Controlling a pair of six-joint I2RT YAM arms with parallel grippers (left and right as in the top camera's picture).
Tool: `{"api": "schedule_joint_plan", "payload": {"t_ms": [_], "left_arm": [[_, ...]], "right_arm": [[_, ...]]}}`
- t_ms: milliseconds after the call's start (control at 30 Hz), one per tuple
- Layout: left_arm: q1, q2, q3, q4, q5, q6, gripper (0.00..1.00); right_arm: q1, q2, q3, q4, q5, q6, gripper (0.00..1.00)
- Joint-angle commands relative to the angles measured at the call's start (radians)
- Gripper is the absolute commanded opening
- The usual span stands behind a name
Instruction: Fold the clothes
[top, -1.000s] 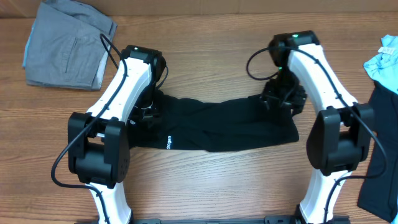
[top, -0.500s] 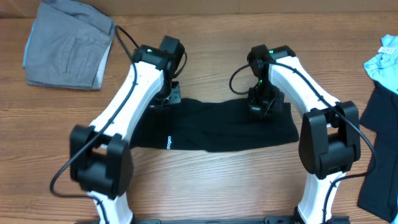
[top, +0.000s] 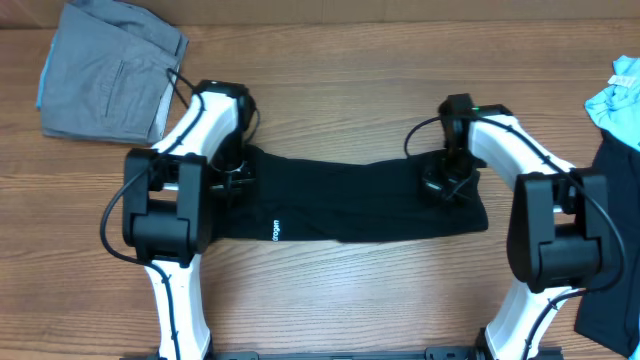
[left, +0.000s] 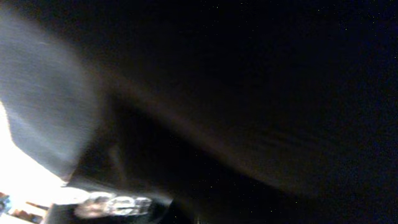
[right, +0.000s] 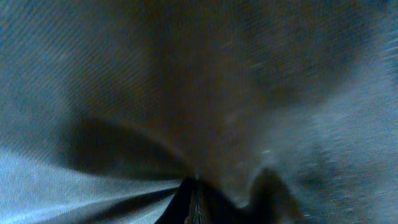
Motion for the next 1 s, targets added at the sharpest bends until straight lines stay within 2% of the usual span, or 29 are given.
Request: {"api": "schedule_joint_plan", "payload": {"t_ms": [0,167,233,300,400,500,633,767,967], "left_arm": [[0.07,0.017,-0.005,-0.013,-0.047,0.01,0.04],[0.134,0.013,-0.005,-0.006,-0.051,0.01,0.04],[0.156,-0.004,-0.005,-0.021,-0.118,-0.045,0.04],[0.191,-0.063,-0.005,-0.038,-0.174,-0.073,0.04],[0.225,-0.157,-0.005,-0.045,-0.169,-0.074,0.04],[0.228,-0.282,-0.005,-0.038,-0.088,-0.058,0.04],[0.153,-0.376,-0.005,0.034,0.154,0.081,0.04],[0.008,-0.319,-0.005,0.108,0.17,0.058,0.05],[-0.023,-0.16,-0.005,0.138,0.169,0.021,0.04]], "right_arm": [[-0.074,0.031,-0.041,0.018,0.103,0.0,0.04],[-0.073,0.031,-0.012,0.03,0.1,-0.001,0.04],[-0.074,0.03,0.03,0.002,0.103,0.005,0.04],[-0.096,0.027,0.114,-0.073,0.111,0.019,0.04],[-0.127,0.005,0.215,-0.172,0.148,0.027,0.04],[-0.145,-0.051,0.256,-0.214,0.132,0.016,0.04],[-0.14,-0.064,0.25,-0.184,-0.025,-0.115,0.06],[-0.113,-0.056,0.194,-0.045,-0.089,-0.136,0.07],[-0.109,-0.046,0.162,0.036,-0.087,-0.135,0.07]]}}
